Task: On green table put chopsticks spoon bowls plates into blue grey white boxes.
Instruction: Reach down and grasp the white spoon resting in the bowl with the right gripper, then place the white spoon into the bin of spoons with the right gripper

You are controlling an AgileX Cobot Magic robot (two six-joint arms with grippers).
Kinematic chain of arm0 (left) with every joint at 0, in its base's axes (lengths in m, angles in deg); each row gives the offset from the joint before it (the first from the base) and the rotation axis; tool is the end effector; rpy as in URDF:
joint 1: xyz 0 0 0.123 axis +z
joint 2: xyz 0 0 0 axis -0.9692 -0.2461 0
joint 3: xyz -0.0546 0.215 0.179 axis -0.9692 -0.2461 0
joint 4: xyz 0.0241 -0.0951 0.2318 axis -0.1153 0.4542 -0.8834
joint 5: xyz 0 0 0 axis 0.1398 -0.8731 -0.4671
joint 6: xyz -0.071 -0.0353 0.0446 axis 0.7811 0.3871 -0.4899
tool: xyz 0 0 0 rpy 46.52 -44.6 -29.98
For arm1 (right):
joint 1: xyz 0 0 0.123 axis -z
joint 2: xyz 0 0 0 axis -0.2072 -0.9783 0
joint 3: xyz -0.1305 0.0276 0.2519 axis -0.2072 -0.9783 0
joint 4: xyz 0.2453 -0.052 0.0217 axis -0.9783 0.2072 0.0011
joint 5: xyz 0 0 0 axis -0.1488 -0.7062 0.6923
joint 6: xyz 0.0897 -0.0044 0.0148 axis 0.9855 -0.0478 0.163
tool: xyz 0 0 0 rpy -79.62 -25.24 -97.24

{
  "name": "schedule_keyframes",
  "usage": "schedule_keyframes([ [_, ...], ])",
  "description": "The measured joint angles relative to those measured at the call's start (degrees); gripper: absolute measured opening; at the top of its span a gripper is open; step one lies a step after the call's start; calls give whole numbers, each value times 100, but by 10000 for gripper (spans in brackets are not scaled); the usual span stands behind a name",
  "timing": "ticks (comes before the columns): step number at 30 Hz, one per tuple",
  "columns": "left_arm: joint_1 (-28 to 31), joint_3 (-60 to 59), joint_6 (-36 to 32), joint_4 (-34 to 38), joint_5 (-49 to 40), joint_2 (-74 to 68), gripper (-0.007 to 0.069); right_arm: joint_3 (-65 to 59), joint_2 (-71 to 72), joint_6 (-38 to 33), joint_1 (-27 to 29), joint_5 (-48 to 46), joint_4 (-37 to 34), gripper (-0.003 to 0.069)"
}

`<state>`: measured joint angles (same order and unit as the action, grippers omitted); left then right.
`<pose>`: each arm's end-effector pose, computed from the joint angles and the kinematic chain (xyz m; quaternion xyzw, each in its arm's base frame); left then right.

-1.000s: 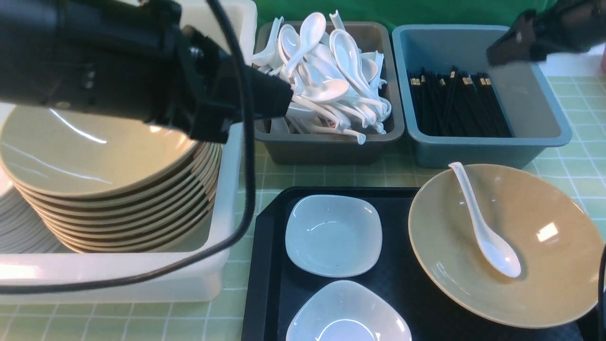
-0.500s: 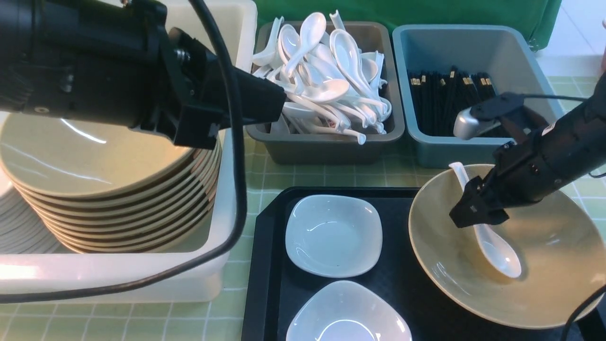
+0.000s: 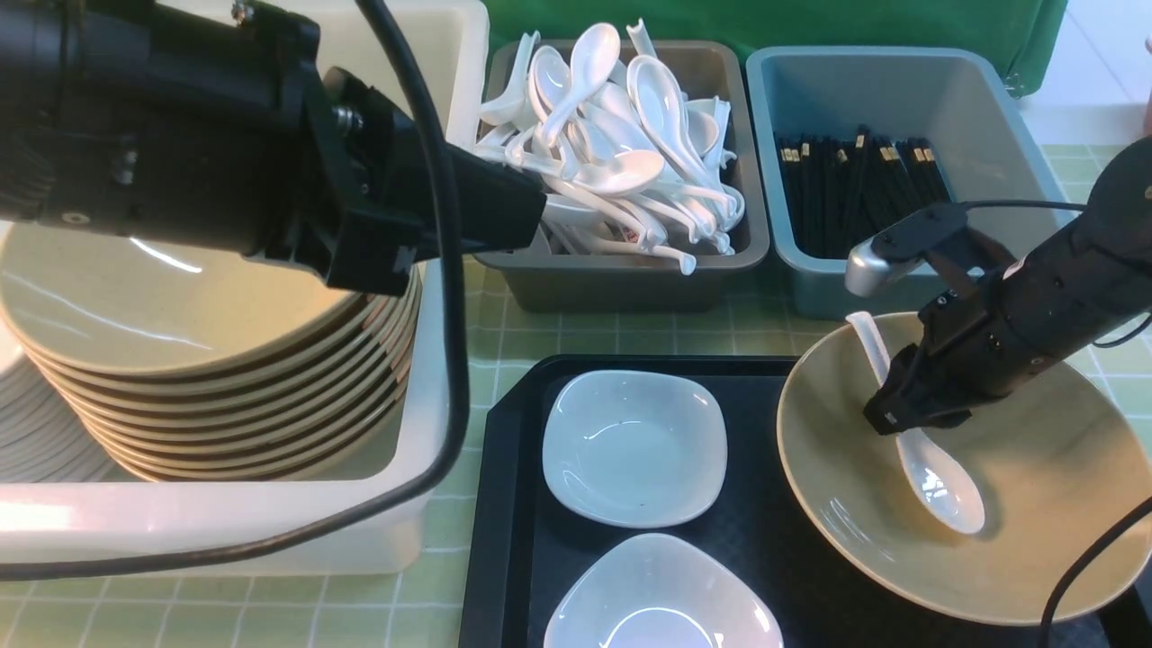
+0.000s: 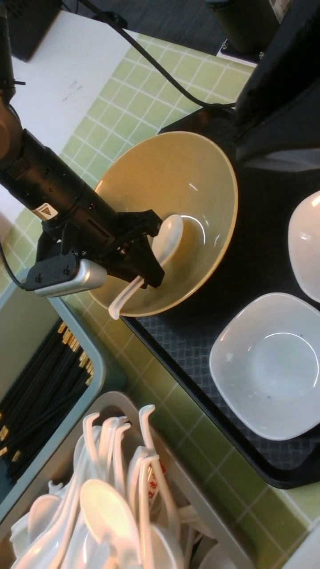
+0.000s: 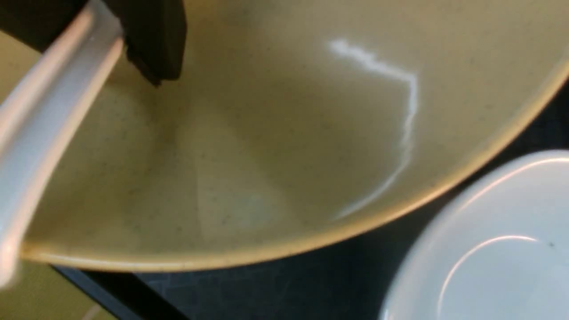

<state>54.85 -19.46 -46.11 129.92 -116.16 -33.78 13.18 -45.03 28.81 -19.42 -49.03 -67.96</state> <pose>0.1829 -0.1275 0.4087 0.3863 0.7788 -0.3035 0.3900 0.3394 0.0664 0.2012 -0.2737 0.9307 0.0897 0.2254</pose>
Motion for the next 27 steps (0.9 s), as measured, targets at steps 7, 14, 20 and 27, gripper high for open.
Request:
schedule_keyframes([
  [7, 0, 0, 7, -30, -3, 0, -1, 1110, 392, 71, 0, -927, -314, 152],
  [14, 0, 0, 842, -1111, 552, 0, -1, 3378, -381, 170, -305, -1028, -1541, 152],
  [20, 0, 0, 1683, -2020, 785, -26, -1, 5584, -1926, 455, -737, -602, -1835, 152],
  [27, 0, 0, 1891, -2116, 714, -239, -1, 8066, -3966, 1397, -773, -667, -1867, 152],
])
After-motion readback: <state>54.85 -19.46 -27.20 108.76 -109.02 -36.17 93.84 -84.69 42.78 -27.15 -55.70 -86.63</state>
